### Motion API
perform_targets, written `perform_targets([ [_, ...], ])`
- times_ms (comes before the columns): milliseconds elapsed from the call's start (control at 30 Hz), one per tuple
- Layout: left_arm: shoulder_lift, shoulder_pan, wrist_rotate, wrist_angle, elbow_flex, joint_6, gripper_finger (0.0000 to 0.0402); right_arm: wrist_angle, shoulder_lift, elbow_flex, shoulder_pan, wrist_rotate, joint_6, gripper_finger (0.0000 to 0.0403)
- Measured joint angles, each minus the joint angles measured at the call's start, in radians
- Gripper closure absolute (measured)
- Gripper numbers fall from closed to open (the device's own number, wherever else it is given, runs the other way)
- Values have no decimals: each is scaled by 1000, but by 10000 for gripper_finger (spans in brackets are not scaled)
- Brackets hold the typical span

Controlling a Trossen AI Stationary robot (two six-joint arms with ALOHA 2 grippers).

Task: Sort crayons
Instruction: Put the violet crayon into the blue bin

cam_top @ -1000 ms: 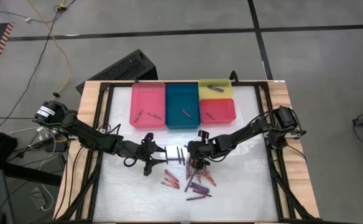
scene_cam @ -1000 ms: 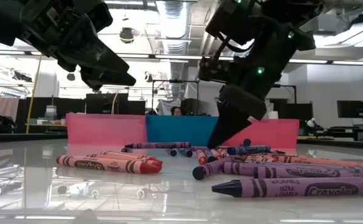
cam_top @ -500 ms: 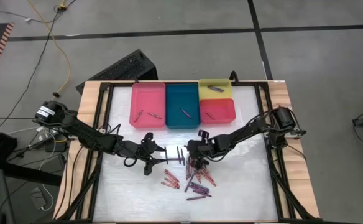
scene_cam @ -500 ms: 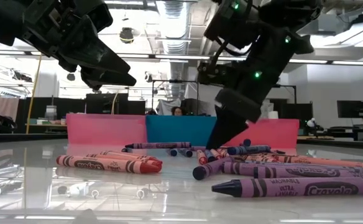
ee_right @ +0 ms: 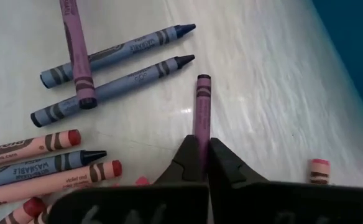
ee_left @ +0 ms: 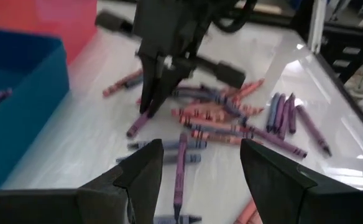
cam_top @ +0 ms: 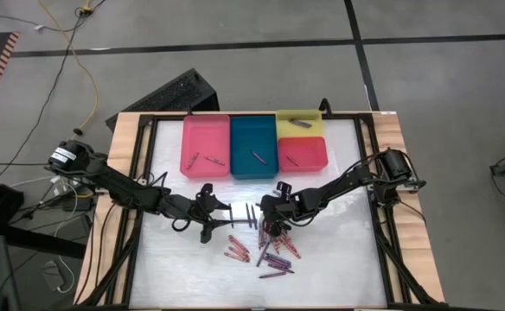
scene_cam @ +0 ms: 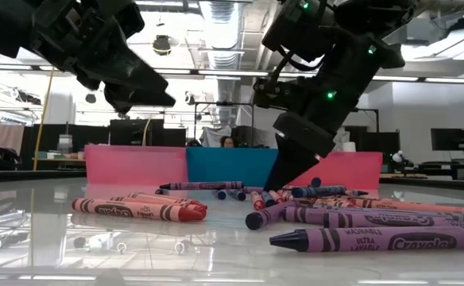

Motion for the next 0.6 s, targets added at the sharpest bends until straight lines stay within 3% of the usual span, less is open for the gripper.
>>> perform_targets([
  [300, -155, 21, -22, 34, 0, 138, 198, 48, -183, -2, -43, 14, -133, 400],
  [600, -350, 119, -25, 7, 0, 322, 198, 44, -395, -1, -183, 64, -282, 400],
])
